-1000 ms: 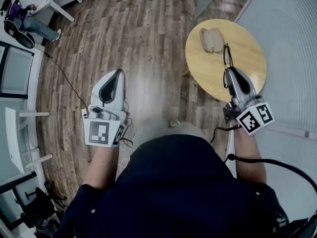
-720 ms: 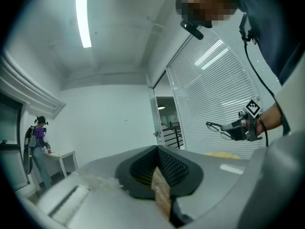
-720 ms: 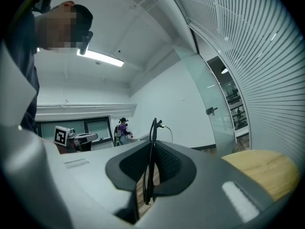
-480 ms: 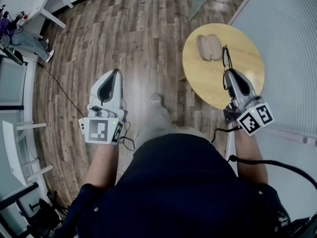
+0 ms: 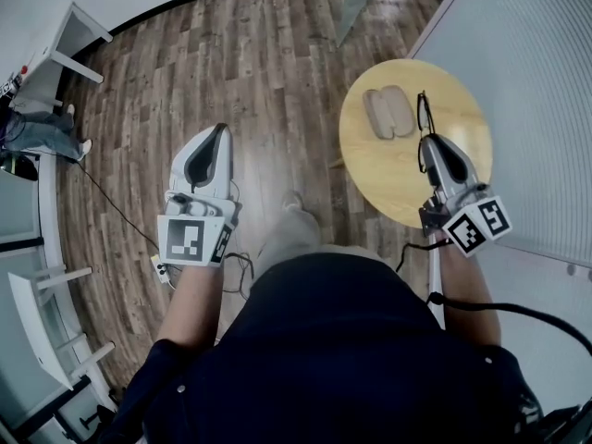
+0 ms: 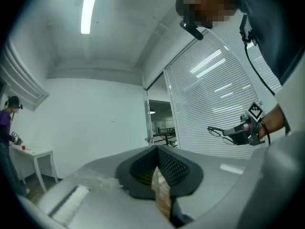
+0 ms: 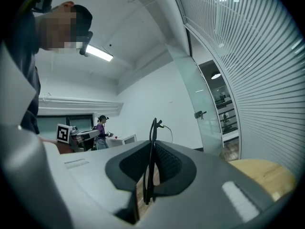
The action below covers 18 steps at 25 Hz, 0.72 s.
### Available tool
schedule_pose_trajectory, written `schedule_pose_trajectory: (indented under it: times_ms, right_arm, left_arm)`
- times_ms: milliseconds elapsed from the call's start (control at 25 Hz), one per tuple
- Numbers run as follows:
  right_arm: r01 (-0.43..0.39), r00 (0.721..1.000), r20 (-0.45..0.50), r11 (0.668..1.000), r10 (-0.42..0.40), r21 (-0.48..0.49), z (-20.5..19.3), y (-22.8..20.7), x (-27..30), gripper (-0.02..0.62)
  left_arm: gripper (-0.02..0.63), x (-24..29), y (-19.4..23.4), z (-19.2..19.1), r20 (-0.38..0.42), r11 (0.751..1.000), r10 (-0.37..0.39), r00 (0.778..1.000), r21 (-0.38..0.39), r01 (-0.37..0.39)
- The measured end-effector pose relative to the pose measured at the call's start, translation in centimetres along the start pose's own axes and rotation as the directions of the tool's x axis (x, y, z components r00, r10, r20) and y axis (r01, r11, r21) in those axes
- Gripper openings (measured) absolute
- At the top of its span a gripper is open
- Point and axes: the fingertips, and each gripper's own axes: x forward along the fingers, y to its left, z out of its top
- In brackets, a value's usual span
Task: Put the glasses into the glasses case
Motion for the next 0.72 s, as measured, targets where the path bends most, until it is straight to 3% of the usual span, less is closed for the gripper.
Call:
schedule_pose_trajectory:
  times_ms: [480, 720]
  right_arm:
    - [0.114, 0.992, 0.046, 0.993, -0.114, 0.001, 2.5, -1.7, 12.1, 0.034]
    - [0.163, 0.986, 0.042, 0.987, -0.163, 0.002, 3.0, -2.9, 13.6, 0.034]
  left_arm:
    - [0.0, 10.2, 10.1, 0.2, 0.021, 0.991, -0.13, 0.991, 0.021, 0.13]
    - [0.0, 14.2, 10.7, -0.5, 0.027, 0.982, -0.189, 0.982, 0.022, 0.189]
